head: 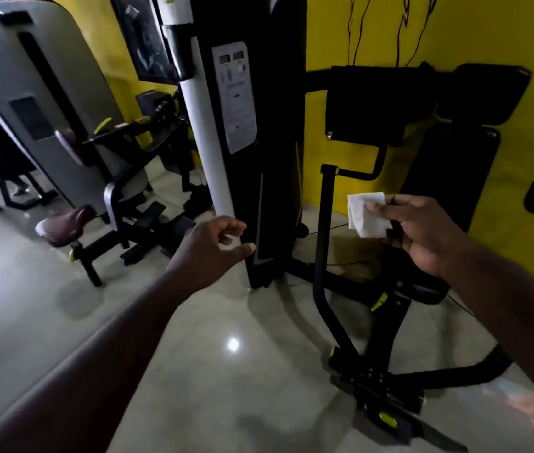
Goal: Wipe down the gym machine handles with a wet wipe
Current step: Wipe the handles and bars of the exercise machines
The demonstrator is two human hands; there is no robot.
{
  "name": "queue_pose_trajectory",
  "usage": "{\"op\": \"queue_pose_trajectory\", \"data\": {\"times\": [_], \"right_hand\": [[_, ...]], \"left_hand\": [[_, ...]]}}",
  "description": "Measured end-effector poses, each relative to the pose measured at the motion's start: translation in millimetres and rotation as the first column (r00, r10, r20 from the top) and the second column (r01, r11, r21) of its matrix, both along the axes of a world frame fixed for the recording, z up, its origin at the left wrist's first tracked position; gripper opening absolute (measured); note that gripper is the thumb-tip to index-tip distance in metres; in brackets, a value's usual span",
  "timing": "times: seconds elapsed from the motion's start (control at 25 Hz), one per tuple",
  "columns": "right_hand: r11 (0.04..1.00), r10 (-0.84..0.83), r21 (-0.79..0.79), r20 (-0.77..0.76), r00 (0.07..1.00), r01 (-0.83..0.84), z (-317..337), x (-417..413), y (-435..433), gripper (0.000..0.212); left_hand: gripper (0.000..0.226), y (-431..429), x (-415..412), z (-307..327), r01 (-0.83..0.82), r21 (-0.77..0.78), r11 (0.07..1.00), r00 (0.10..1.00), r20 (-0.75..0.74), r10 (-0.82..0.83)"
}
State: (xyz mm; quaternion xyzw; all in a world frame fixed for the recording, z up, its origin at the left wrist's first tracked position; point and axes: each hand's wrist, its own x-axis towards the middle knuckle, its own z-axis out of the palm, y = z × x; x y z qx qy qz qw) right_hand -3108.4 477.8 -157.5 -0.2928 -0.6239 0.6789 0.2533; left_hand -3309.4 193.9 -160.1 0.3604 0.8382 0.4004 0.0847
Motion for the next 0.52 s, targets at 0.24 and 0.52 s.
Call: {"op": "queue_pose_trajectory", "data": {"times": [0.24, 0.52], "right_hand": [[0.999, -0.048, 0.026, 0.022, 0.999, 0.047, 6.8, -147.3, 79.7, 0.039], [0.963, -0.265, 0.067, 0.059, 0.962, 0.261, -13.8, -247.9, 170.3, 0.018]], "left_hand": [[0.038, 108.1, -153.6, -7.5, 0.115, -0.002, 0.993, 0.993, 0.04, -0.114], [0.038, 278.7, -312.5, -46.4, 0.366, 0.049, 0.929, 0.914, 0.168, -0.369]]}}
